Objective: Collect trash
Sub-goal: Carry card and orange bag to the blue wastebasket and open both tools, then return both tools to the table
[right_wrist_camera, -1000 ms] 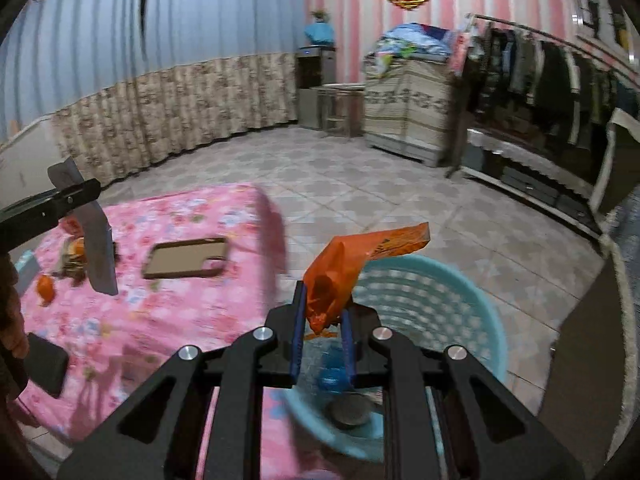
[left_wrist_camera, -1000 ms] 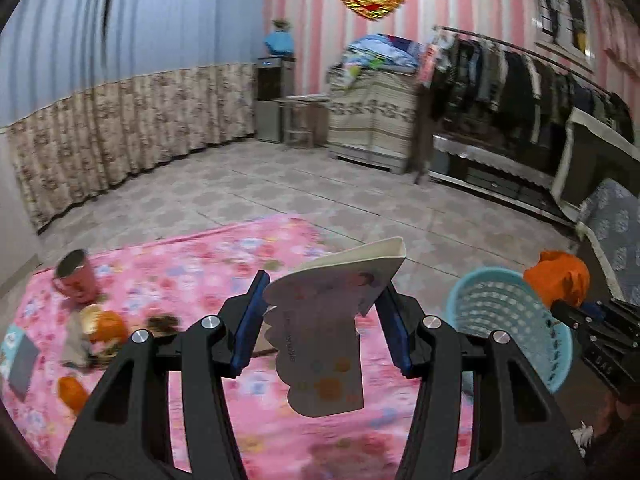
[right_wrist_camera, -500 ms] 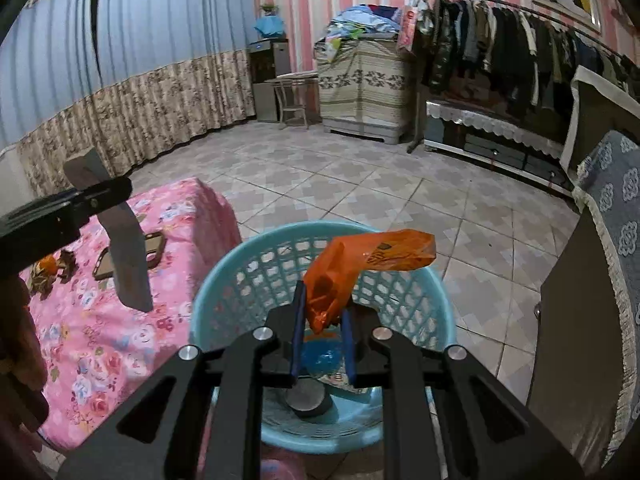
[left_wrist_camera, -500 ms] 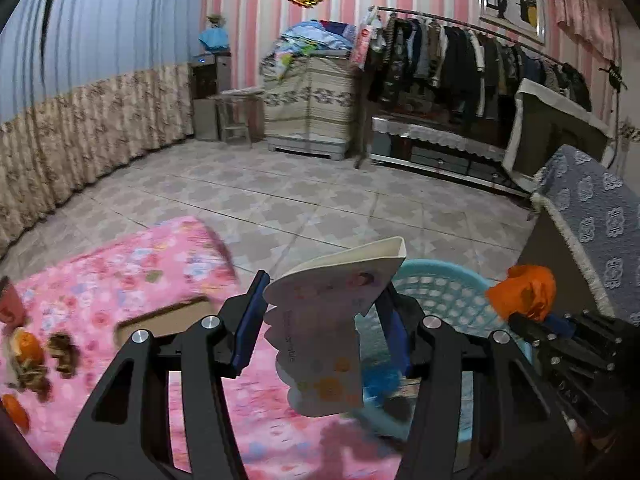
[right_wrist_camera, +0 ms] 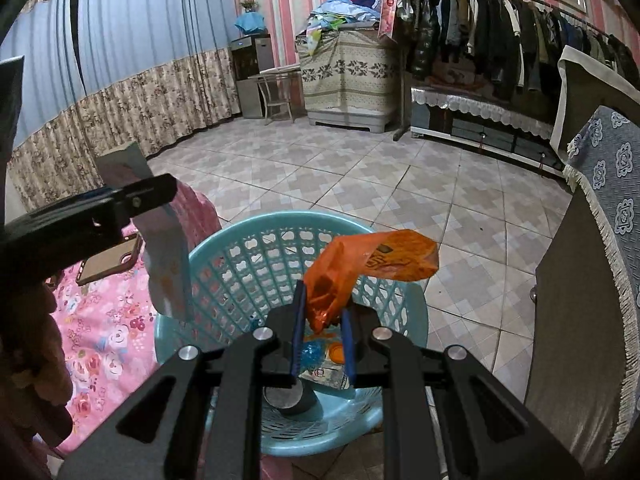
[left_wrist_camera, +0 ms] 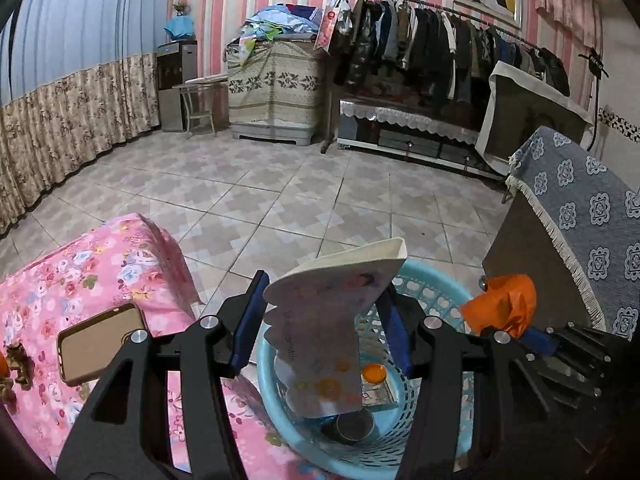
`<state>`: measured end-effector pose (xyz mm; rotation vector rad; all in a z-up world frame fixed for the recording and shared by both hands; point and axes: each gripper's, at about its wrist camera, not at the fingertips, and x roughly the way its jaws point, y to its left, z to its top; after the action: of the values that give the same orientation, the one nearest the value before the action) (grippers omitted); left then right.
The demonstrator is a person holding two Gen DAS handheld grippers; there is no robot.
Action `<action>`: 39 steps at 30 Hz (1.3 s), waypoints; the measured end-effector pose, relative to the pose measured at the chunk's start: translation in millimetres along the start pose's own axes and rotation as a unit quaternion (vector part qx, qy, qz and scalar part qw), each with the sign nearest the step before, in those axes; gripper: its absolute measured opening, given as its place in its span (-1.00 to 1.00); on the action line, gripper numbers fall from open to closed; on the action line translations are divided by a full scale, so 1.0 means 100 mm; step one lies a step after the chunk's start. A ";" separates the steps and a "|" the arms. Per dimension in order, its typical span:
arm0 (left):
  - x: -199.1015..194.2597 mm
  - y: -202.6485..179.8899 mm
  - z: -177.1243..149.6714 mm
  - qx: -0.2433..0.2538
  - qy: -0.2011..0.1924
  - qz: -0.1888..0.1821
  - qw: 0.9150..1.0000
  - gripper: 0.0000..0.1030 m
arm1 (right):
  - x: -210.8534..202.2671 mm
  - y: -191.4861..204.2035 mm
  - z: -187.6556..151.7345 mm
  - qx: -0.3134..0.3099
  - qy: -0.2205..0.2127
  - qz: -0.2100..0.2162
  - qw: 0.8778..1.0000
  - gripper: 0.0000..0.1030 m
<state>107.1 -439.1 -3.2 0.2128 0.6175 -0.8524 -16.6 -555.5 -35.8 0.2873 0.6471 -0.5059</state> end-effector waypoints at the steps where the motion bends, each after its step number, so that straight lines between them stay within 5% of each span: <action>1: 0.01 0.00 0.00 -0.001 0.001 -0.002 1.000 0.20 | 0.00 0.02 0.00 0.001 0.001 0.001 1.000 -0.68; 6: -0.03 0.02 0.01 0.002 -0.004 0.007 1.000 0.54 | 0.02 0.05 -0.02 -0.001 0.004 0.002 1.000 -0.68; 11: -0.20 0.16 -0.01 0.013 -0.021 0.065 0.998 0.83 | 0.03 0.12 -0.01 -0.005 0.007 0.009 1.000 -0.68; 19: -0.57 0.67 -0.12 -0.009 -0.034 0.135 0.990 0.89 | 0.19 0.37 -0.01 -0.031 0.019 0.024 0.999 -0.68; 29: -1.07 1.49 -0.37 -0.069 -0.034 0.181 0.981 0.89 | 0.50 0.58 -0.01 -0.025 0.063 0.037 0.997 -0.63; 33: -1.35 1.79 -0.47 -0.078 -0.039 0.207 0.974 0.89 | 0.57 0.60 -0.06 -0.007 0.073 0.032 0.997 0.06; 39: -1.88 2.34 -0.67 -0.088 -0.043 0.260 0.961 0.89 | 0.47 0.66 -0.10 -0.002 0.055 0.001 0.998 0.54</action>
<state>162.4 -139.1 38.2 0.1644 0.5189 -0.2949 45.2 -512.3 -66.9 0.3129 0.7553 -0.4896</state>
